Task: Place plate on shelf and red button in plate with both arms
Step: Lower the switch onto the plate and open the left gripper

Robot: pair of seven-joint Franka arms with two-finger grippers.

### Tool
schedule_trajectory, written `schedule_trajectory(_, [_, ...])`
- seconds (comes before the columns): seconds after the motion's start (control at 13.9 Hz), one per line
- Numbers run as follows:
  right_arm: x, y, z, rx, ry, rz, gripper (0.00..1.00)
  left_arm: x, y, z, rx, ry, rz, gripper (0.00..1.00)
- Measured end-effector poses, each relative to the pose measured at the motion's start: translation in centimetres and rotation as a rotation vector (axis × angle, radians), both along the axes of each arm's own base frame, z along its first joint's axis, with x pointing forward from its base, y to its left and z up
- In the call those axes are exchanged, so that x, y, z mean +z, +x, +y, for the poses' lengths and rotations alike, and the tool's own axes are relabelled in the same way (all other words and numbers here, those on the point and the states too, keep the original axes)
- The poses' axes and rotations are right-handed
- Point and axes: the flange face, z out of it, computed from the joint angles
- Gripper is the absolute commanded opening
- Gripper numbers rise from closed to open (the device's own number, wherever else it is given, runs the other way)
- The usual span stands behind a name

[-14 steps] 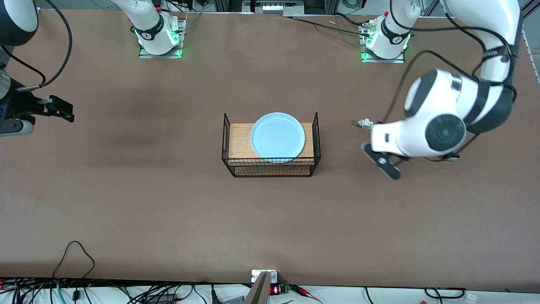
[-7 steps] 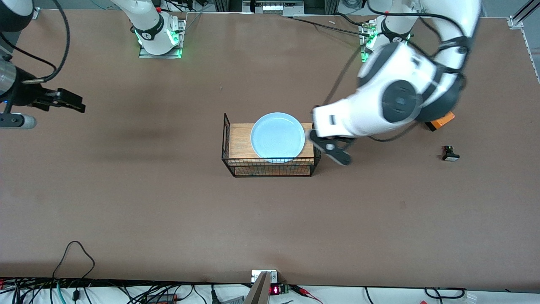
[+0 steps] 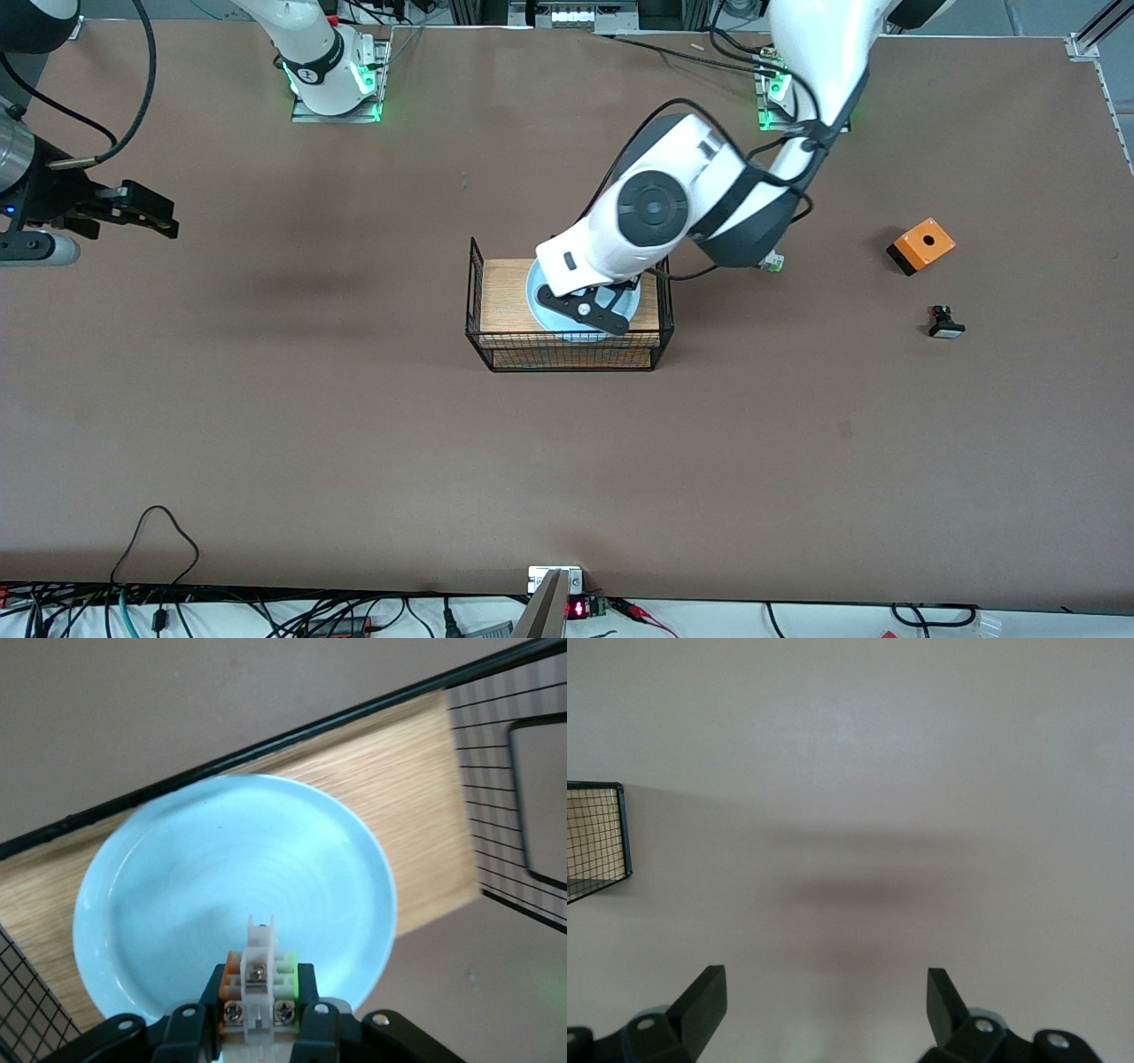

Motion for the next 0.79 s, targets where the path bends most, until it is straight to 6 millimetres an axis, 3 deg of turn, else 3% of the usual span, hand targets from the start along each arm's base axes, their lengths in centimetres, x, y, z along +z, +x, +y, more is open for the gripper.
schedule_trajectory(0.14, [-0.6,-0.2,-1.4,0.009,0.002,0.007,1.0,-1.8,-0.3,-0.7,-0.019,0.031,-0.014,0.17])
schedule_trajectory(0.22, [-1.0,-0.5,-2.5,0.005,0.003,0.017,1.0,-2.4,-0.7,-1.2,-0.035,0.052,-0.023,0.41])
schedule_trajectory(0.29, [-1.4,-0.8,-3.6,-0.001,0.005,0.027,1.0,-2.6,-0.9,-1.5,-0.043,0.064,-0.031,0.99])
schedule_trajectory(0.58, [-2.0,-1.1,-4.2,-0.003,0.007,0.044,1.0,-1.9,-0.3,-0.9,-0.032,0.07,-0.054,1.0])
schedule_trajectory(0.65, [-2.0,-1.1,-4.2,-0.003,0.007,0.044,1.0,-0.9,0.2,-0.3,-0.022,0.067,-0.066,1.0])
schedule_trajectory(0.79, [-1.5,-1.0,-4.1,-0.001,0.006,0.033,1.0,2.8,1.1,2.3,0.007,0.079,-0.072,1.0])
